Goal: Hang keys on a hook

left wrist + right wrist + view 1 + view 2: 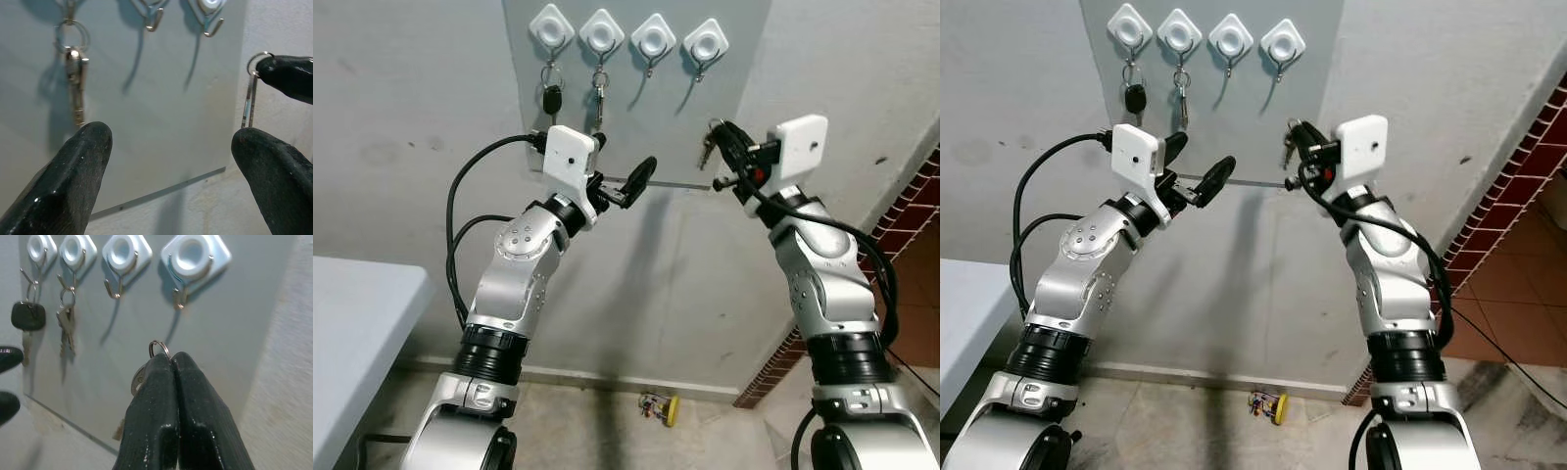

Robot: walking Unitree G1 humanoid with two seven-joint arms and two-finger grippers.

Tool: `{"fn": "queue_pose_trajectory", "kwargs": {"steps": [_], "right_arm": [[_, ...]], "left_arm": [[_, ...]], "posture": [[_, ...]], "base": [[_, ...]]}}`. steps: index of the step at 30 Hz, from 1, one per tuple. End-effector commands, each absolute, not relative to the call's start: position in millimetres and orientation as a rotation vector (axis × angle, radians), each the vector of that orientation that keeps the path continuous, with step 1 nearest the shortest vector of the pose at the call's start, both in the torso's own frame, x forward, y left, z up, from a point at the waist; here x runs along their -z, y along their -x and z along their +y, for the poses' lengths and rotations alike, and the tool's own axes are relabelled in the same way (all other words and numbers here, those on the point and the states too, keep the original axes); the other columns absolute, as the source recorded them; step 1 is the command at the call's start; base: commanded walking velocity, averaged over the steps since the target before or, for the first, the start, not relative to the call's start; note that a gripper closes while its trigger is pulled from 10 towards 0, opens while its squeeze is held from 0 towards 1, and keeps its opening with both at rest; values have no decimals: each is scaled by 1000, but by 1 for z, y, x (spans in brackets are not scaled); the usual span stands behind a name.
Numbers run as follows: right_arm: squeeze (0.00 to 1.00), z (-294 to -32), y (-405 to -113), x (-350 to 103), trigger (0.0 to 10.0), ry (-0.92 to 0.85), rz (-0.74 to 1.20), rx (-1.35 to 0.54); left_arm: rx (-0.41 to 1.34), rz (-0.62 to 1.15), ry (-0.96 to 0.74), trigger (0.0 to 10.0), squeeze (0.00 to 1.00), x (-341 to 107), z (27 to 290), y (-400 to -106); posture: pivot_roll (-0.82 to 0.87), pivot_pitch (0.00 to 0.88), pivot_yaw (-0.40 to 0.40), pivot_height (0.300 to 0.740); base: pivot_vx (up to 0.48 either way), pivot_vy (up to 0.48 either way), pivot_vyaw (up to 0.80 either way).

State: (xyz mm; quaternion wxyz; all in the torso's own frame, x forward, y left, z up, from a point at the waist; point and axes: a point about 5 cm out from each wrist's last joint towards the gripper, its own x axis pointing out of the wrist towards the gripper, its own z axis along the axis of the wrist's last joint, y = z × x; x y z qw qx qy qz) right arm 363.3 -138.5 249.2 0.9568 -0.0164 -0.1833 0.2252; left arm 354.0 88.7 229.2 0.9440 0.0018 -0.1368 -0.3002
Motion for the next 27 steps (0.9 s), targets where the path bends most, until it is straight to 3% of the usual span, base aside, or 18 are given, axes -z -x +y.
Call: {"fn": "queue_pose_trajectory", "kwargs": {"steps": [1, 16, 27], "right_arm": [[0, -135, -366, -260, 10000, 23, -409, -483], [0, -136, -377, -289, 10000, -157, -474, -505], [0, -140, -387, -289, 10000, -355, -354, -527]], "left_arm": [[625, -319, -18, 10000, 0, -242, 86, -353], [691, -352, -30, 10000, 0, -249, 73, -349], [688, -353, -30, 10000, 0, -247, 74, -347]], "posture": [[-30, 41, -60, 711], [-30, 46, -70, 711], [-25, 46, -80, 711]], "base": [[0, 0, 0], [0, 0, 0], [0, 0, 0]]}}
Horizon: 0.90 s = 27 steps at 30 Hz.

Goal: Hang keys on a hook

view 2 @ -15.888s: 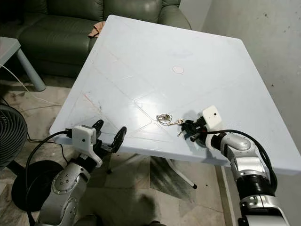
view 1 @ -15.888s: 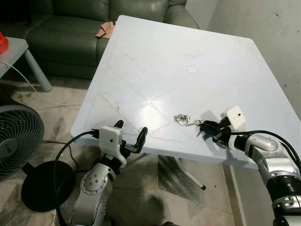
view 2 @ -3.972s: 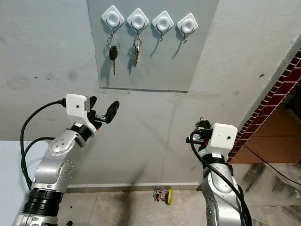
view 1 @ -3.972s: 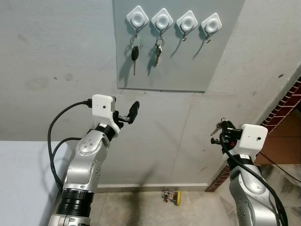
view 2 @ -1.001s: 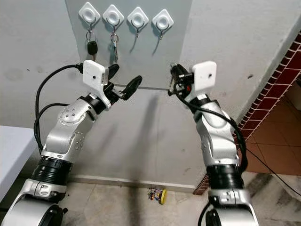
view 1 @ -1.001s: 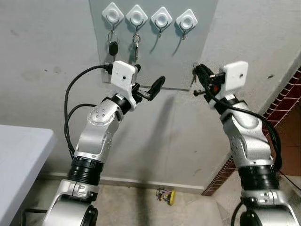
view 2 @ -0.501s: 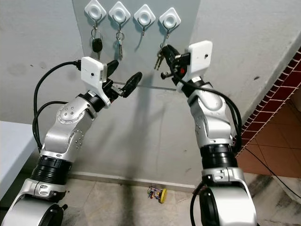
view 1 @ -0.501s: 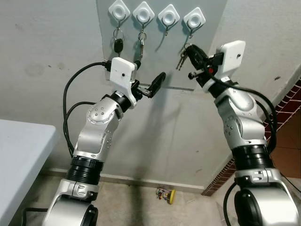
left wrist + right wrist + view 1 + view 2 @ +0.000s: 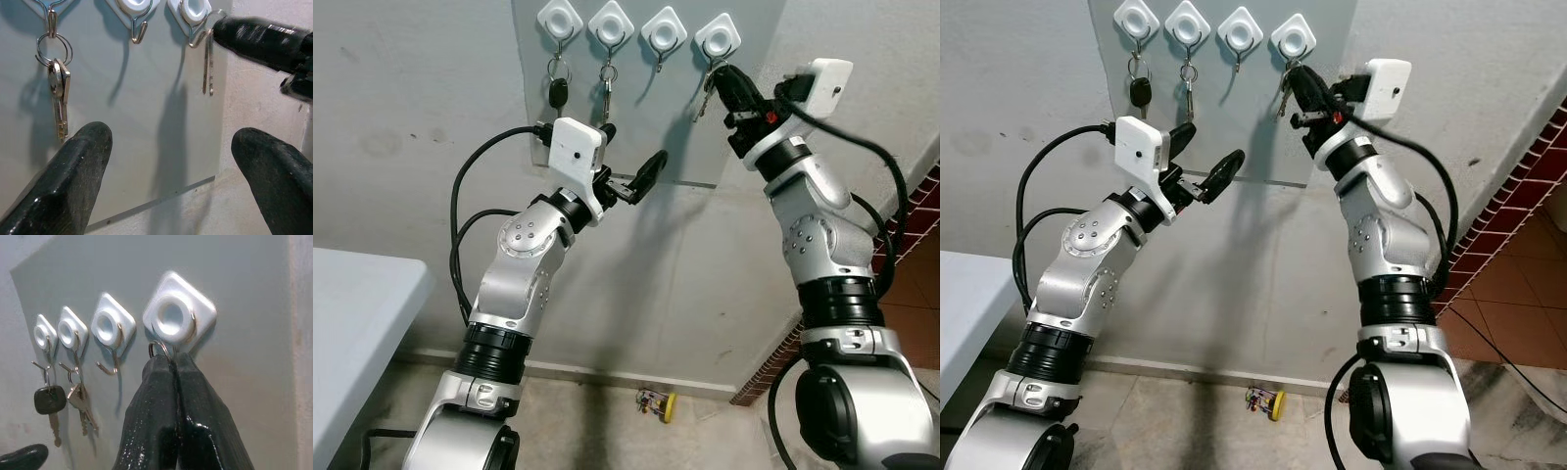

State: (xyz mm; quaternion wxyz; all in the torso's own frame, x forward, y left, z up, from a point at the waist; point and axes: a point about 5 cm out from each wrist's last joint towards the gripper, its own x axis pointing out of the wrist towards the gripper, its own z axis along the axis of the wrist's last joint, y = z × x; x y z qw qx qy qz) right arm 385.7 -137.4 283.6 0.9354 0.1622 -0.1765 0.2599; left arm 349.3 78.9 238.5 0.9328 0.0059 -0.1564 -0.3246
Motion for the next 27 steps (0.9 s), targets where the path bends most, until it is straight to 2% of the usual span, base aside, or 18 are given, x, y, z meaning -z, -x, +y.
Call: {"fn": "queue_pose_trajectory", "kwargs": {"steps": [1, 12, 14, 27], "right_arm": [[0, -141, -388, -288, 10000, -357, -346, -526], [0, -140, -390, -290, 10000, -471, -289, -555], [0, -142, -390, -289, 10000, -578, -261, -561], [0, -147, -382, -287, 10000, -659, -277, -591]], "left_arm": [[688, -353, -30, 10000, 0, -247, 74, -347], [662, -351, -32, 10000, 0, -247, 79, -347], [655, -349, -30, 10000, 0, -247, 81, -347], [634, -341, -35, 10000, 0, -247, 84, -348]], "posture": [[-24, 45, -82, 711], [-10, 45, -90, 711], [-8, 45, -91, 711], [-11, 71, -82, 711]], "base": [[0, 0, 0], [0, 0, 0], [0, 0, 0], [0, 0, 0]]}}
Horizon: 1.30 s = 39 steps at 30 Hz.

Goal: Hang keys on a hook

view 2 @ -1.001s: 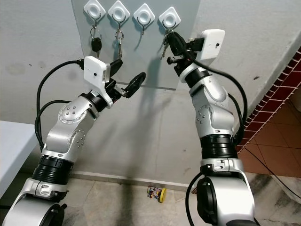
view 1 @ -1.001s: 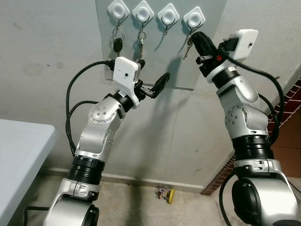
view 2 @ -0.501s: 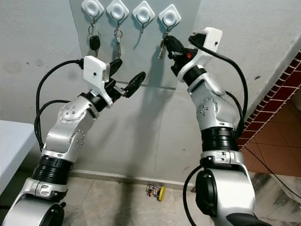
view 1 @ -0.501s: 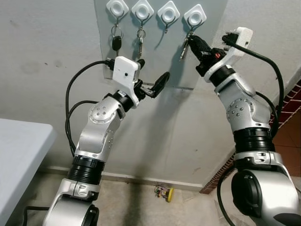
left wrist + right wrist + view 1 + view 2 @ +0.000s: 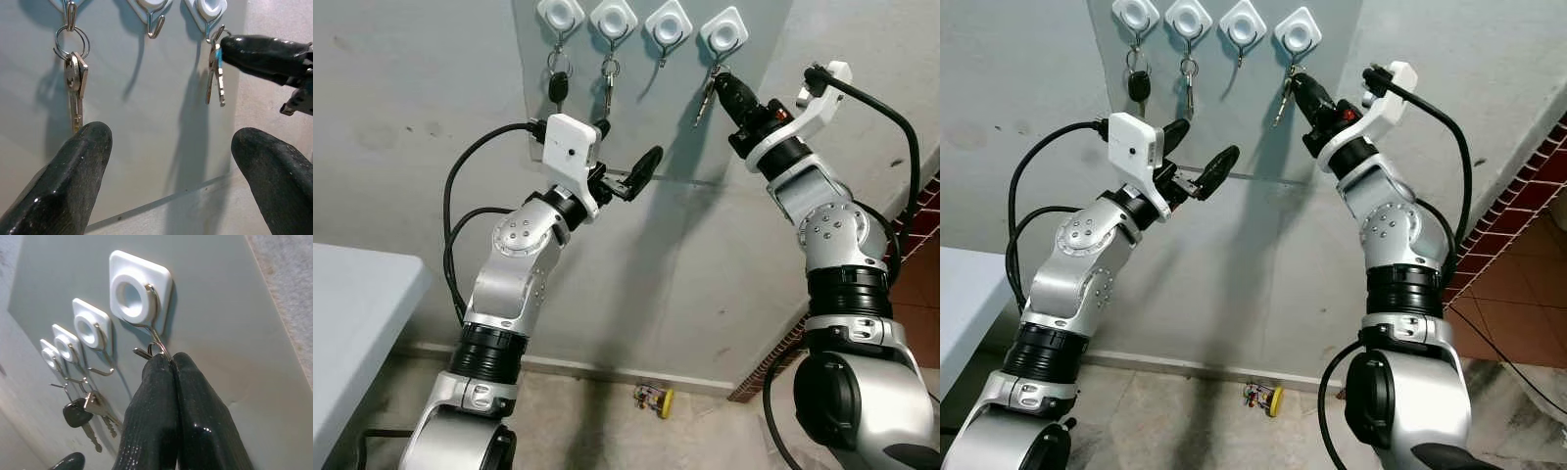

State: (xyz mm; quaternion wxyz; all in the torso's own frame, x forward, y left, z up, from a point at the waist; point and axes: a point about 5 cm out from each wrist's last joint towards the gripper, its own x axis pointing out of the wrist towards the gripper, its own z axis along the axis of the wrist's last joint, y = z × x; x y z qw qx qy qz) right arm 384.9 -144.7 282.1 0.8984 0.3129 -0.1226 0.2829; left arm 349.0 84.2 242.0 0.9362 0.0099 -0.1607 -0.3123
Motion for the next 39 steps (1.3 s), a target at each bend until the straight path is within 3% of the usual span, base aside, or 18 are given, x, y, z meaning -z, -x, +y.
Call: {"fn": "queue_pose_trajectory", "kwargs": {"steps": [1, 17, 18, 19, 39], "right_arm": [[0, -147, -382, -286, 10000, -657, -277, -591], [0, -147, -377, -279, 10000, -732, -234, -611], [867, -147, -376, -279, 10000, -736, -238, -613], [1000, -147, -376, -280, 10000, -735, -248, -614], [1000, -146, -351, -288, 10000, -757, -469, -749]], "left_arm": [[633, -341, -36, 10000, 0, -247, 84, -348], [625, -334, -31, 10000, 0, -247, 85, -348], [624, -335, -31, 10000, 0, -247, 85, -348], [621, -336, -31, 10000, 0, -247, 85, -348], [552, -352, -61, 10000, 0, -247, 90, -350]], "posture": [[-11, 71, -82, 711], [-11, 85, -81, 711], [-11, 85, -81, 711], [-11, 85, -81, 711], [-2, 88, -78, 711]], "base": [[0, 0, 0], [0, 0, 0], [0, 0, 0], [0, 0, 0], [0, 0, 0]]}}
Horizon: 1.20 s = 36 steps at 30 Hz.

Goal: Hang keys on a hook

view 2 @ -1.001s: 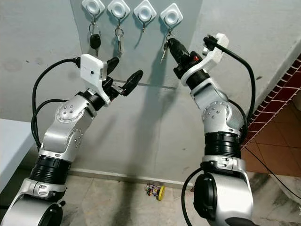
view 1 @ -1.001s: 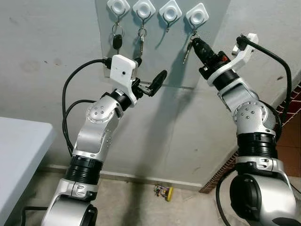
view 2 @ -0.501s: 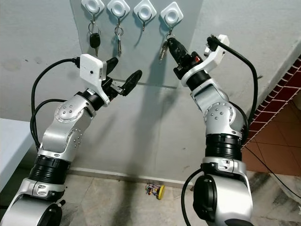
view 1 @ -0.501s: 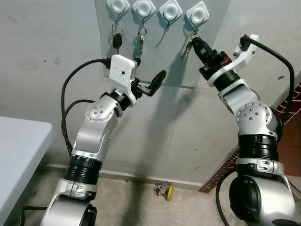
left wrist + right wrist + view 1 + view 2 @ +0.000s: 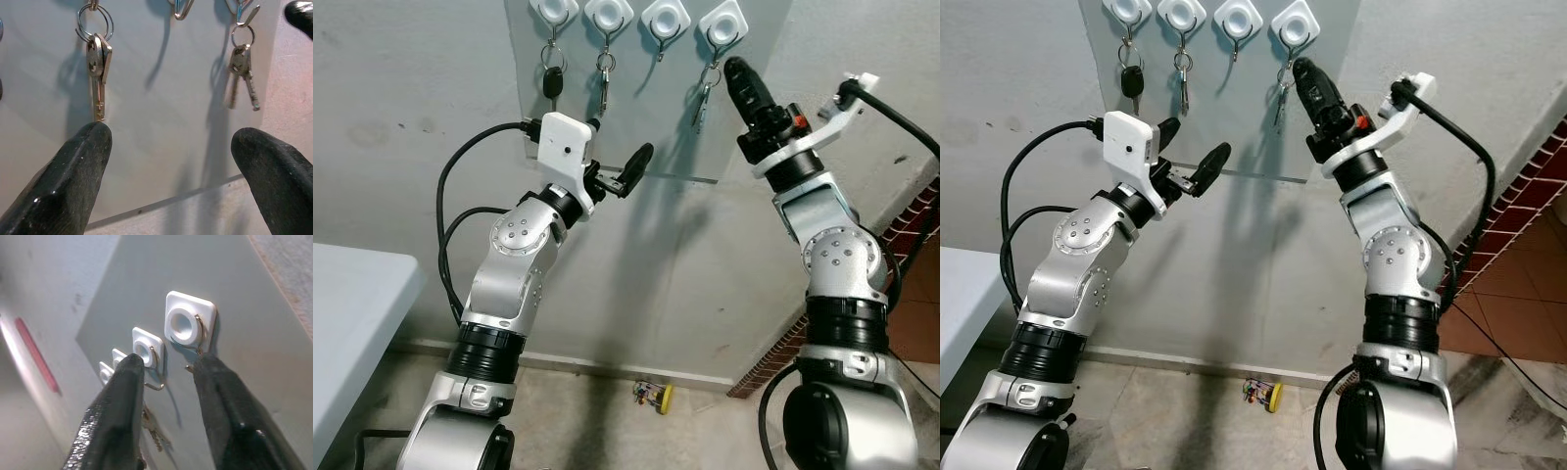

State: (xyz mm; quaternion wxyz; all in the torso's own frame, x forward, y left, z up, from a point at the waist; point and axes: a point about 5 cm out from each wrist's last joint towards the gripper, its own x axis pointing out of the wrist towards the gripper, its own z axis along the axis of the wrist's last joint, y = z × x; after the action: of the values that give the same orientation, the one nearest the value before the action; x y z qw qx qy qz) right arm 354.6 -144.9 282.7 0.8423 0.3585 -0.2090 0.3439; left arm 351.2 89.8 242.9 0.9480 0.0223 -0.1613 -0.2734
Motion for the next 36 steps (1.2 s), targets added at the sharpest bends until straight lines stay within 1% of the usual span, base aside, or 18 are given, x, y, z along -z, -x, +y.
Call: {"fn": "queue_pose_trajectory", "kwargs": {"steps": [1, 6, 12, 23, 29, 36], "right_arm": [[1000, -145, -350, -287, 10000, -756, -472, -756], [1000, -144, -340, -281, 10000, -742, -473, -786], [1000, -146, -335, -274, 10000, -741, -463, -776], [1000, -151, -324, -257, 10000, -734, -444, -753], [1000, -148, -318, -242, 10000, -696, -398, -762], [1000, -144, -312, -219, 10000, -668, -320, -762]], "left_arm": [[548, -353, -64, 10000, 0, -247, 90, -350], [524, -346, -73, 10000, 0, -243, 91, -353], [498, -349, -96, 10000, 0, -240, 91, -354], [489, -314, -68, 10000, 0, -227, 87, -356], [485, -314, -67, 10000, 0, -218, 82, -354], [470, -267, -41, 10000, 0, -199, 82, -353]], "posture": [[-4, 86, -74, 711], [-13, 81, -63, 711], [-18, 71, -51, 711], [-17, 59, -34, 711], [-16, 45, -28, 711], [-15, 32, -32, 711]], "base": [[0, 0, 0], [0, 0, 0], [0, 0, 0], [0, 0, 0], [0, 0, 0], [0, 0, 0]]}}
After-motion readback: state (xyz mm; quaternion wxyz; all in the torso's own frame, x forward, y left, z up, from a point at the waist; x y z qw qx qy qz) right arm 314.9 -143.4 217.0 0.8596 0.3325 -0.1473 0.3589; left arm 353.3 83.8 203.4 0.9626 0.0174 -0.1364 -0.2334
